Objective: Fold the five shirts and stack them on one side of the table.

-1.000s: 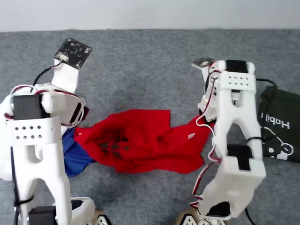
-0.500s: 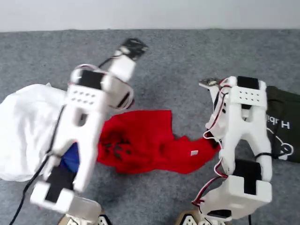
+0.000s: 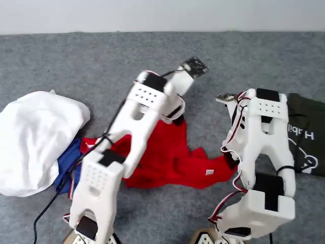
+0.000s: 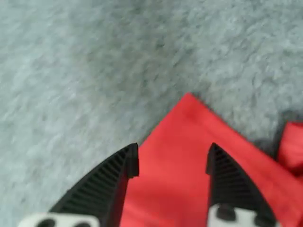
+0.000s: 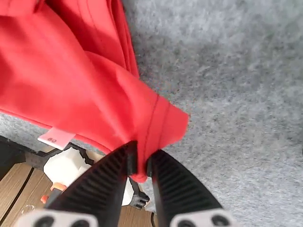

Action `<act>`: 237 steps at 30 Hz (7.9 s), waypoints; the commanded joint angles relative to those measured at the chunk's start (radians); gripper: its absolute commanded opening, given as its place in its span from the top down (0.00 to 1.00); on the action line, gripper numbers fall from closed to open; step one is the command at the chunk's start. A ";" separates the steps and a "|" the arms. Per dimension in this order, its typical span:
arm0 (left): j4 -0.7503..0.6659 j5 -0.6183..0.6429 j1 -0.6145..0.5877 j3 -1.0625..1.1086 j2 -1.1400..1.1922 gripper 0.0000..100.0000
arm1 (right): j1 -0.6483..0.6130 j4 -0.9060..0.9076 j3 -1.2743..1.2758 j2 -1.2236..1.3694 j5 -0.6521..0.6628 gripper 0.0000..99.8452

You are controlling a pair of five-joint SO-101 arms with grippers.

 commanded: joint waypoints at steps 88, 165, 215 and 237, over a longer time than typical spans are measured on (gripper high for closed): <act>0.144 -0.094 -0.267 -0.934 -0.887 0.99 | 0.183 -0.004 -1.181 -0.516 0.092 0.99; -0.370 -0.089 -0.496 0.751 -0.624 0.99 | -0.575 0.021 0.416 -0.423 0.218 0.79; -0.150 -0.089 -0.470 0.496 -0.634 0.99 | -0.492 -0.263 0.486 -0.423 0.196 0.99; -0.417 -0.089 -0.414 0.323 -0.620 0.99 | -0.111 -0.863 0.029 -0.318 0.592 0.99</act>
